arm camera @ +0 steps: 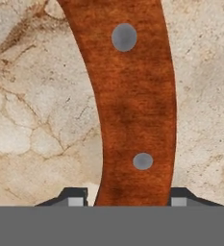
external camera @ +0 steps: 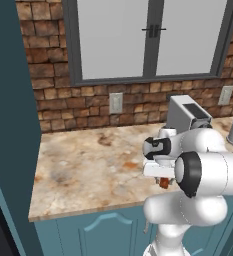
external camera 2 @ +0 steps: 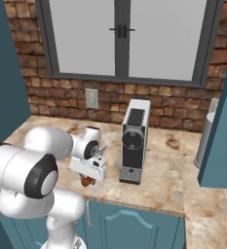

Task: Move the cutting board and knife to the sink. Then move spray from the cabinet to the counter.

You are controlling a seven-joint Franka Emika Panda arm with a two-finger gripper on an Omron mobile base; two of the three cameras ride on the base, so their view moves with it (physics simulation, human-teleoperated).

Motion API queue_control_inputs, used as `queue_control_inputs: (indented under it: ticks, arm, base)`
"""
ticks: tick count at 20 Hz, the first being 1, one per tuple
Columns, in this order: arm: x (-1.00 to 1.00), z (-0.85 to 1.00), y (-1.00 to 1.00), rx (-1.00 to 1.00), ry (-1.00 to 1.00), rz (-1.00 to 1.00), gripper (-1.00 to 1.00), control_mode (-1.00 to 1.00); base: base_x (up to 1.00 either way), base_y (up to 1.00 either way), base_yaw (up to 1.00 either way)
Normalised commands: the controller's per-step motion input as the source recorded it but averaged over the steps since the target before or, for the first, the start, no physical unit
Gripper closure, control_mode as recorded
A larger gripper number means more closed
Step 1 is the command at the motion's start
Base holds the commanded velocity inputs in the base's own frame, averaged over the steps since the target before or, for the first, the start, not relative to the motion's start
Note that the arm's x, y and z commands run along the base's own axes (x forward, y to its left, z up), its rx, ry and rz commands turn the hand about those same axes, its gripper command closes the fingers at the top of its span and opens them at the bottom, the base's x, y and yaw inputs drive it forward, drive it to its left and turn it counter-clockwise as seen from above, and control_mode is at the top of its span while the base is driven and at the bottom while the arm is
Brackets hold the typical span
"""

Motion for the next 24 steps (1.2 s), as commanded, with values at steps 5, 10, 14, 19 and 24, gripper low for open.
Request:
queue_control_inputs:
  ticks: [5, 10, 14, 19, 24]
  arm:
    - [-0.11, 0.09, 0.00, 0.00, 0.04, 0.00, 1.00, -1.00]
    - [-0.41, 0.89, 0.00, 0.00, 0.00, 0.00, 1.00, -1.00]
    - [-0.53, 1.00, -0.01, 0.00, 0.07, 0.00, 1.00, -1.00]
    - [-0.78, 1.00, 0.00, 0.00, 0.04, 0.00, 1.00, -1.00]
    - [-0.88, 0.99, 0.00, 0.00, 0.00, 0.00, 1.00, -1.00]
  base:
    - [0.00, 0.00, 0.00]
    - [0.00, 0.00, 0.00]
    - [0.00, 0.00, 0.00]
    - [0.00, 0.00, 0.00]
    - [0.00, 0.00, 0.00]
